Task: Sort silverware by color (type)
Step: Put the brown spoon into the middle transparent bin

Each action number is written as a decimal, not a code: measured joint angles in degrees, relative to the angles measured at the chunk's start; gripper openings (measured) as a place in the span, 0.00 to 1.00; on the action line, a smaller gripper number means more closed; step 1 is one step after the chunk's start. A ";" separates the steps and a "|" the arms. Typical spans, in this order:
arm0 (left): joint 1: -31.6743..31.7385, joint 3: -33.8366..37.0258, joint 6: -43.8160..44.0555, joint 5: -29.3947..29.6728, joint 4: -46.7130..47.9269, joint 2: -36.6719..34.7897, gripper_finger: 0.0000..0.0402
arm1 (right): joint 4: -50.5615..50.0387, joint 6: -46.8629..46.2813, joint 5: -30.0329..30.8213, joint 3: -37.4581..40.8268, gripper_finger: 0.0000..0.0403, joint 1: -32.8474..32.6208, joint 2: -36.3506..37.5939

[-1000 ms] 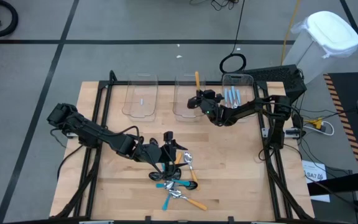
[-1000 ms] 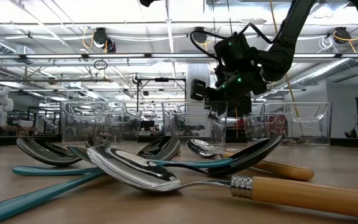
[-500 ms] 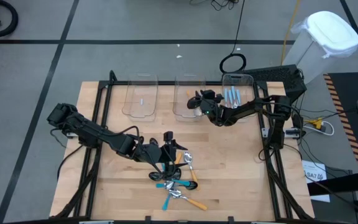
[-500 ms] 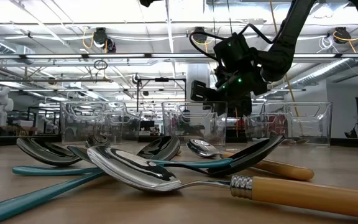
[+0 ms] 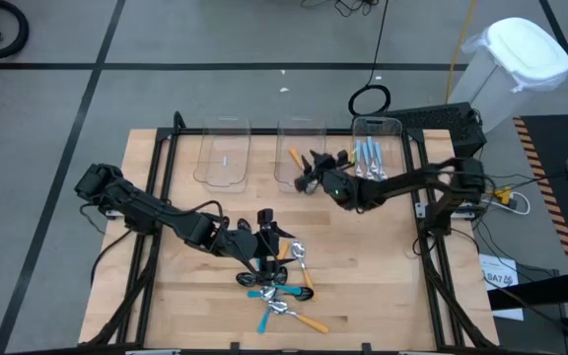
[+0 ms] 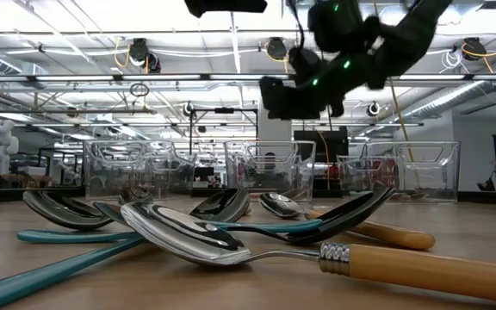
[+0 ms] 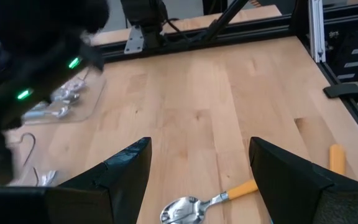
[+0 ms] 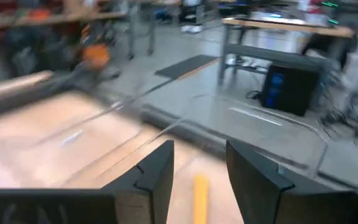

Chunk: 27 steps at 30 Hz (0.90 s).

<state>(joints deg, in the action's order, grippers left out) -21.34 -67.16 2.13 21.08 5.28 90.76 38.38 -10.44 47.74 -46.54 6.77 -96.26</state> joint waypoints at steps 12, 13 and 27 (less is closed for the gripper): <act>-1.27 0.00 4.36 -0.02 5.59 0.00 0.67 | -42.60 -13.06 -17.03 0.01 0.35 -13.52 13.82; -1.44 0.00 5.16 -0.02 6.46 0.00 0.67 | -43.60 -14.32 -18.51 0.02 0.35 -14.71 14.04; -5.50 0.00 11.31 0.00 12.04 0.00 0.67 | -43.72 -16.34 -25.42 0.02 0.35 -30.30 13.07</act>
<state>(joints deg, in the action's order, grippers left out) -26.84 -67.16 13.44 21.08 17.32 90.76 -5.34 -26.79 22.33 -46.52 -23.53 -83.20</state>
